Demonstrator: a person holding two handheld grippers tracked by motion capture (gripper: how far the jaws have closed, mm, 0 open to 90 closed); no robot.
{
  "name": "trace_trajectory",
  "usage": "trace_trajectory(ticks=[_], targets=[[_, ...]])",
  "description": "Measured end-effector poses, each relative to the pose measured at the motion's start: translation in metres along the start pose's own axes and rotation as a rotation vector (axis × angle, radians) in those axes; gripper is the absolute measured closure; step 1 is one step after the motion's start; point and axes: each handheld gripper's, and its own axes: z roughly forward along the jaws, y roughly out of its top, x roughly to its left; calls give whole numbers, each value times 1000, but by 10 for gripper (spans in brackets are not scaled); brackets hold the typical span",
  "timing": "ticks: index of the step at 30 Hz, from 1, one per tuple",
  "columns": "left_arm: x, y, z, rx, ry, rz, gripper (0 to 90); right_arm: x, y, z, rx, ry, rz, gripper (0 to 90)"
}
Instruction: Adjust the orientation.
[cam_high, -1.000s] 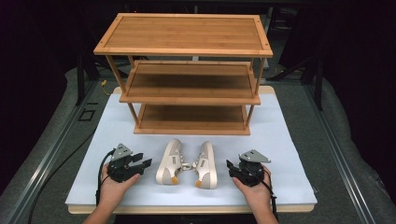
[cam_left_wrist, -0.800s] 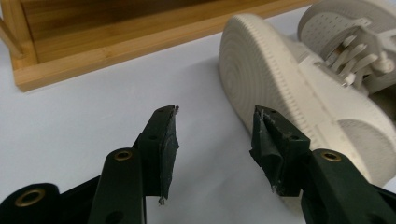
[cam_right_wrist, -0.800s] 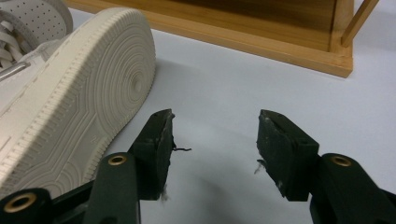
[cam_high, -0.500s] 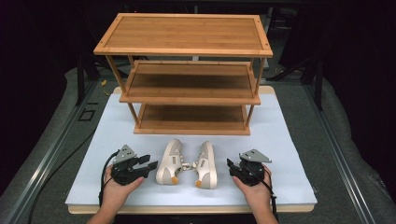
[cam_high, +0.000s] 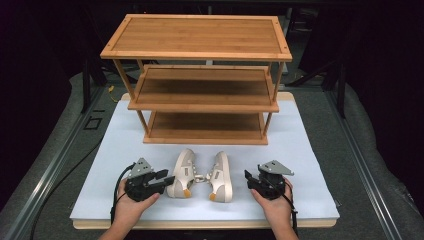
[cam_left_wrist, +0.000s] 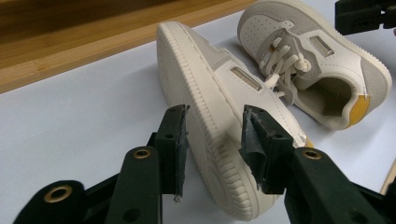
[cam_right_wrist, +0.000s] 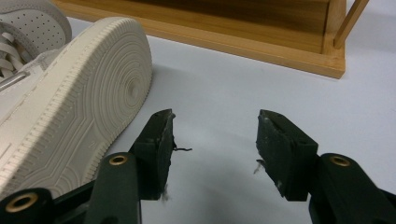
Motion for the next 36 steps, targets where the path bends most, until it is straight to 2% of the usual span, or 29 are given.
trace_trajectory(ticks=[5, 13, 21, 27, 36], targets=[[-5, 3, -2, -20, 16, 18, 738, 1, 0, 1, -11, 0, 0, 460], [-8, 3, 2, 6, -7, 35, 882, 0, 0, 1, -9, 2, 12, 461], [-9, 3, 1, 12, 7, 61, 893, -1, -1, 2, -8, 2, 13, 461], [-6, 1, -1, 12, 21, 56, 892, -1, -1, 1, -10, 4, 16, 461], [4, -3, -7, 23, 69, 44, 894, -3, -1, 0, -12, -1, 24, 463]])
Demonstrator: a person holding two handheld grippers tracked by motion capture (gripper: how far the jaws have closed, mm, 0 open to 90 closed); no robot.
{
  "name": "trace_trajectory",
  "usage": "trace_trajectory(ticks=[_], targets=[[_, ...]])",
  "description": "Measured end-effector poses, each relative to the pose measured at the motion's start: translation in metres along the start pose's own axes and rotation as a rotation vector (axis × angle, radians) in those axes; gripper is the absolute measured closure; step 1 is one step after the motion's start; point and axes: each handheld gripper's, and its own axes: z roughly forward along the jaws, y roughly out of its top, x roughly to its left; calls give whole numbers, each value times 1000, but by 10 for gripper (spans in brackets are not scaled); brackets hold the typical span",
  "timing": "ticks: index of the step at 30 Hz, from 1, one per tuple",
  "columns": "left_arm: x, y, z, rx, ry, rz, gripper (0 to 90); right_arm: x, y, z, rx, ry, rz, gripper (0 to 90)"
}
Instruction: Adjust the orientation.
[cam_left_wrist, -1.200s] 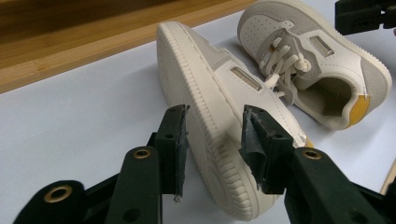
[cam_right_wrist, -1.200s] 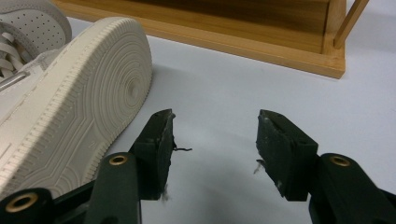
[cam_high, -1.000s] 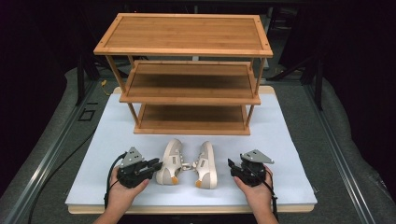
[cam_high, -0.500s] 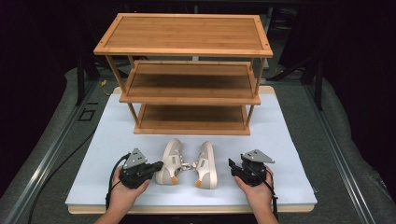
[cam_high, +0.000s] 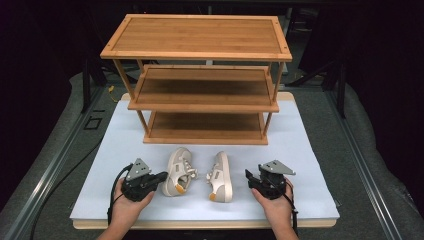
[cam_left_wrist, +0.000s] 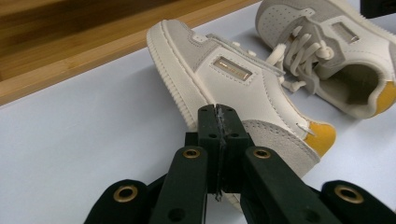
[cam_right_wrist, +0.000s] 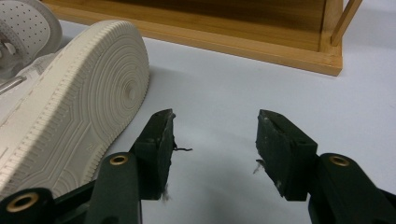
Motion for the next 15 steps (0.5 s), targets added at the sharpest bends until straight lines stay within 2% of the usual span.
trace_trajectory(ticks=[6, 12, 13, 15], targets=[[7, -2, -1, 17, 12, -12, 893, 0, 0, 0, 6, 0, -3, 472], [22, -9, 3, 74, 39, -37, 894, 3, 0, 0, -13, 1, -16, 489], [27, -11, 4, 90, 61, -50, 894, 4, 0, -1, -19, 7, -20, 498], [30, -12, 4, 87, 63, -64, 894, 5, 1, -1, -20, 8, -21, 508]])
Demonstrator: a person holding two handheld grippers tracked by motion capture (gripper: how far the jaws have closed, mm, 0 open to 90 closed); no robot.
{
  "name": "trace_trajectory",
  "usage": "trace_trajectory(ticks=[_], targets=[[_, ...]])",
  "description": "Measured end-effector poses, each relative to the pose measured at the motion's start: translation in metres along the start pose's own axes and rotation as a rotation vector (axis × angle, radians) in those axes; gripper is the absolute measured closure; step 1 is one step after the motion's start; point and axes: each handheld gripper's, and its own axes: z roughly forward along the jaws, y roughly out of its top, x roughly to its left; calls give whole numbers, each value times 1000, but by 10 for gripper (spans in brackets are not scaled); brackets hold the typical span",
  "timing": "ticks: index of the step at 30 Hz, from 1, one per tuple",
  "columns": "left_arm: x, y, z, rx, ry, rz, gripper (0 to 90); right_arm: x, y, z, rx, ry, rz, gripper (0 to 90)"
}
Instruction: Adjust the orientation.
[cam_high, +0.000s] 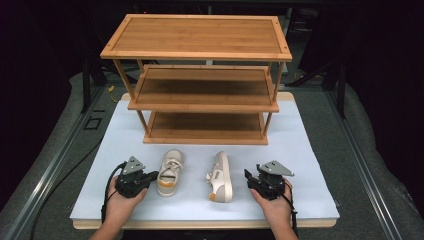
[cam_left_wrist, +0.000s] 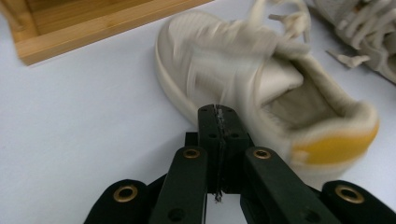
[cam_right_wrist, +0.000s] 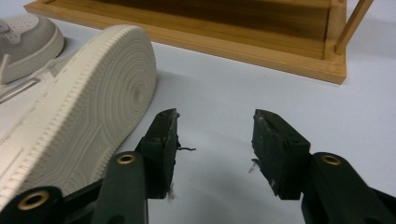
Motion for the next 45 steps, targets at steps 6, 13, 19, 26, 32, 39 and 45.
trace_trajectory(ticks=[6, 13, 19, 26, 32, 39, 45], targets=[[1, 1, -1, -14, -7, -2, 860, 6, 2, -4, -1, 8, -15, 599], [2, 2, -4, -38, 4, -27, 768, 21, 8, -14, -31, 53, -47, 697], [6, 0, -6, -69, 5, -62, 685, 37, 11, -21, -30, 105, -92, 795], [10, -2, -6, -83, 3, -89, 599, 51, 13, -24, -14, 181, -104, 869], [11, -3, -6, -87, 5, -97, 576, 57, 13, -23, -6, 204, -112, 884], [11, -3, -6, -89, 3, -103, 562, 61, 12, -19, 29, 221, -110, 867], [12, -4, -6, -87, 2, -105, 561, 60, 11, -18, 34, 219, -111, 870]])
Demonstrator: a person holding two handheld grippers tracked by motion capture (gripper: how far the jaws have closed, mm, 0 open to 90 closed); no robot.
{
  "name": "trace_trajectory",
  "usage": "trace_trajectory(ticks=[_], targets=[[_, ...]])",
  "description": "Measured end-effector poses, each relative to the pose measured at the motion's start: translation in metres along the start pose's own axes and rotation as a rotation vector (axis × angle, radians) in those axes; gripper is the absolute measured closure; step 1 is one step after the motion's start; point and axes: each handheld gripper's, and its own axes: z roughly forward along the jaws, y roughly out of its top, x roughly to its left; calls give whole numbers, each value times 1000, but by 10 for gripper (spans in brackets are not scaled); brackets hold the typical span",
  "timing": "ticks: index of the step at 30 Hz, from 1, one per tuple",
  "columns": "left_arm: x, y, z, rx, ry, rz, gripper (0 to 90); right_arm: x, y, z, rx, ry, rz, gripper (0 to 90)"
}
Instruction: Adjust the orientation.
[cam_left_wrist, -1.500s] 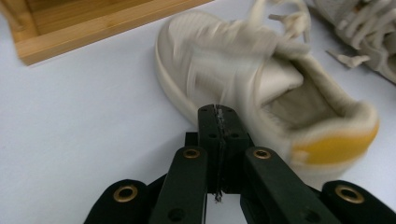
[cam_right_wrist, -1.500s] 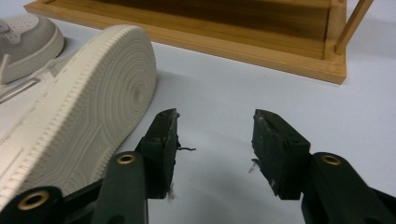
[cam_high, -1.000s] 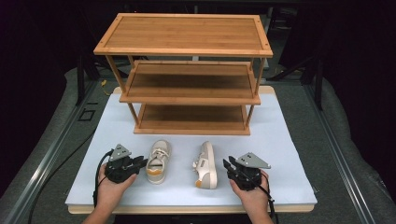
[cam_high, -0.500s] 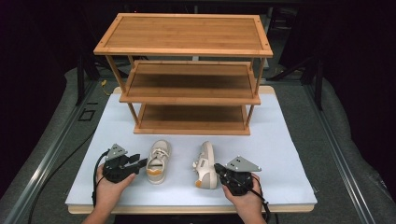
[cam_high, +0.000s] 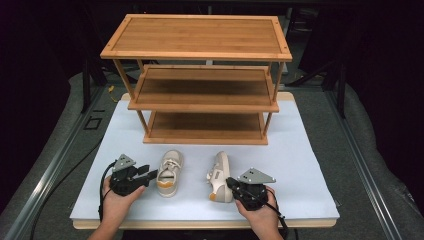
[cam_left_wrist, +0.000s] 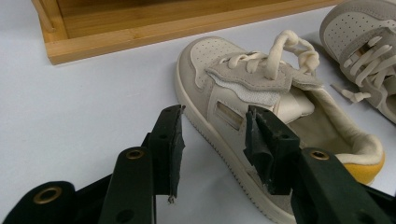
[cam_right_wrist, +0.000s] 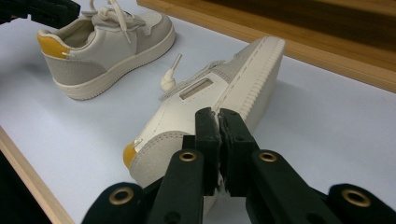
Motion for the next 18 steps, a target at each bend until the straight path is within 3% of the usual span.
trace_trajectory(ticks=[5, 18], targets=[[0, 0, 0, -2, 1, 0, 561, -2, -1, -1, 1, -9, 12, 874], [-1, 0, 0, -4, -2, -8, 561, -21, -5, -9, 27, -57, 97, 881]])
